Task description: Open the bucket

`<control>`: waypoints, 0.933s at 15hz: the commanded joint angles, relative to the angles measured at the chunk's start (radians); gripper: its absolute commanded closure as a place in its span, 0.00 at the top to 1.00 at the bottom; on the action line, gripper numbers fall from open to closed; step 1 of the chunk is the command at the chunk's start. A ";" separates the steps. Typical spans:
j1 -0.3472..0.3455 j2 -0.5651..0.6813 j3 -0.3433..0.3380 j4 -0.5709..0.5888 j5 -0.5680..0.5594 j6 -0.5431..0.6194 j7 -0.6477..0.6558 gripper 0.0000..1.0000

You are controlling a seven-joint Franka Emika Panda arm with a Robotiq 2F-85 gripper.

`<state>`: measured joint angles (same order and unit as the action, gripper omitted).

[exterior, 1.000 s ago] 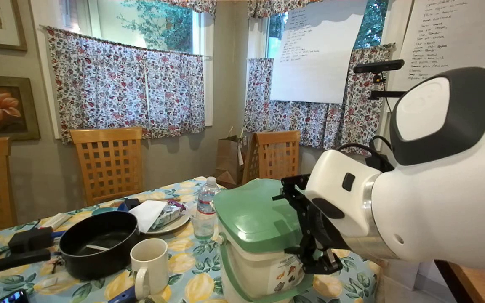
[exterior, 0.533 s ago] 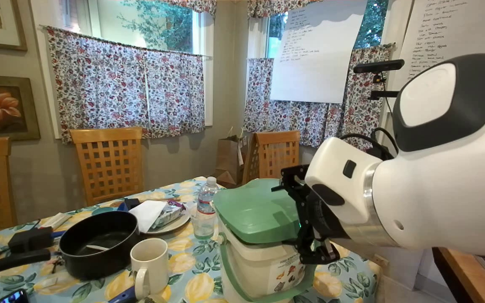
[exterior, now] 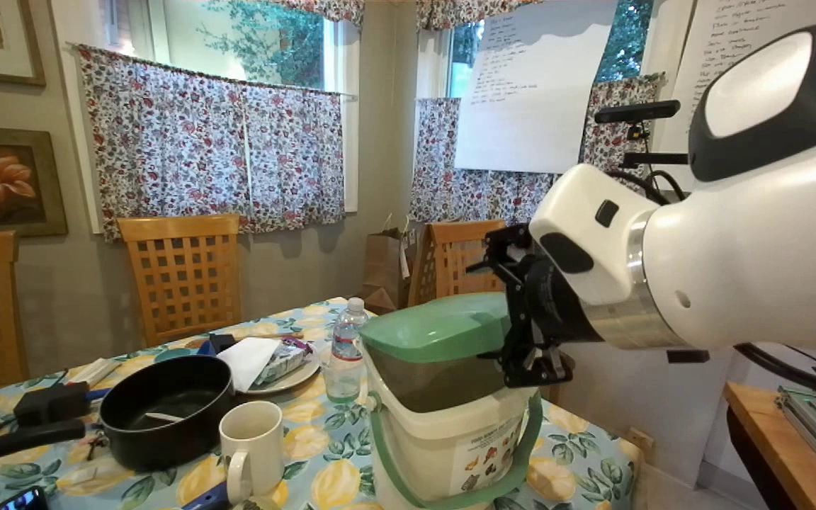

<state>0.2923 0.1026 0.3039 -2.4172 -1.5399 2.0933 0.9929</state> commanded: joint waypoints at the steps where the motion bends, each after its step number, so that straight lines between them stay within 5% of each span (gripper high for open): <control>1: -0.014 -0.130 -0.011 -0.071 0.050 -0.004 -0.042 1.00; 14: -0.053 -0.337 -0.098 -0.115 0.048 -0.008 -0.167 1.00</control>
<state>0.2486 -0.1838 0.2176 -2.5113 -1.4915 2.0893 0.8631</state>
